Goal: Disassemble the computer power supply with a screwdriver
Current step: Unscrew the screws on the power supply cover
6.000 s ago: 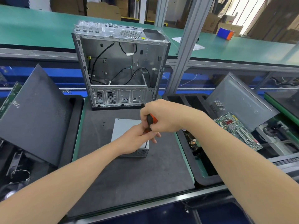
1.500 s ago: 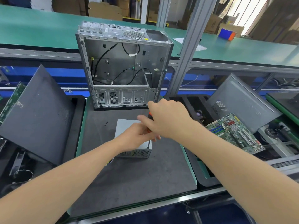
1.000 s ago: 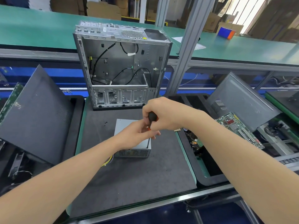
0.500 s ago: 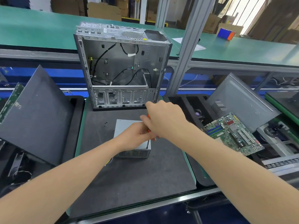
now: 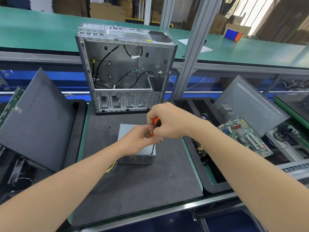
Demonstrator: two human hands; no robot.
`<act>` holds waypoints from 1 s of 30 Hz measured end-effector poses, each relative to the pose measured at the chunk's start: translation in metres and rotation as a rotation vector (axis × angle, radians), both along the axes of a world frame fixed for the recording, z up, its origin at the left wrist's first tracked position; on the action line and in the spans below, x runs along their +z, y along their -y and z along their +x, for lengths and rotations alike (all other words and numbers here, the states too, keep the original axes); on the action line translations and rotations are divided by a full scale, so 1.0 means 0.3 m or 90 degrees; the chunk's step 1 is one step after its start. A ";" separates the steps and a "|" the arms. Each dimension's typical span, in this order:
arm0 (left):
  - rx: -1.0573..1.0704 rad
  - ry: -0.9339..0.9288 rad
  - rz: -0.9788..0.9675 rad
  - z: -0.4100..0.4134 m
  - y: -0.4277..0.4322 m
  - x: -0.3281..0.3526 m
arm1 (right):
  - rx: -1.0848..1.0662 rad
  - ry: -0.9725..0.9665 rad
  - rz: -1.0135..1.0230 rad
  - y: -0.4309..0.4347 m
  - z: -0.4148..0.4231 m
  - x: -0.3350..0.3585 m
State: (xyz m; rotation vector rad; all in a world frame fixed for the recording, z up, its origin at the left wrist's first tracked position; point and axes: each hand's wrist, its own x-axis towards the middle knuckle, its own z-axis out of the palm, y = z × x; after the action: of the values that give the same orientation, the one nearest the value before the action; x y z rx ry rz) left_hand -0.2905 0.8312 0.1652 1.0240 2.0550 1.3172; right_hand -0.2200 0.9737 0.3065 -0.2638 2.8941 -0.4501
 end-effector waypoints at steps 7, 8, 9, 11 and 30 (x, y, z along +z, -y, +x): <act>0.007 0.015 0.028 -0.002 0.008 0.000 | -0.129 -0.204 0.245 0.043 0.011 -0.072; 0.008 0.014 0.028 -0.002 0.009 -0.004 | -0.135 -0.196 0.218 0.043 0.009 -0.079; 0.009 0.003 0.019 -0.005 0.009 -0.013 | -0.131 -0.178 0.175 0.040 0.006 -0.082; -0.005 -0.036 -0.010 -0.014 0.015 -0.033 | -0.109 -0.139 0.078 0.026 0.005 -0.073; -0.021 -0.202 -0.137 -0.010 0.002 -0.178 | -0.096 -0.135 -0.027 -0.026 0.039 -0.058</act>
State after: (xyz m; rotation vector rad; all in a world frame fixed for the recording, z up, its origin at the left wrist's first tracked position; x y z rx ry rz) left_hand -0.2935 0.8305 0.1120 1.2233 2.3384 0.9383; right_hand -0.2083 0.9815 0.2890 -0.1040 3.1288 -0.5386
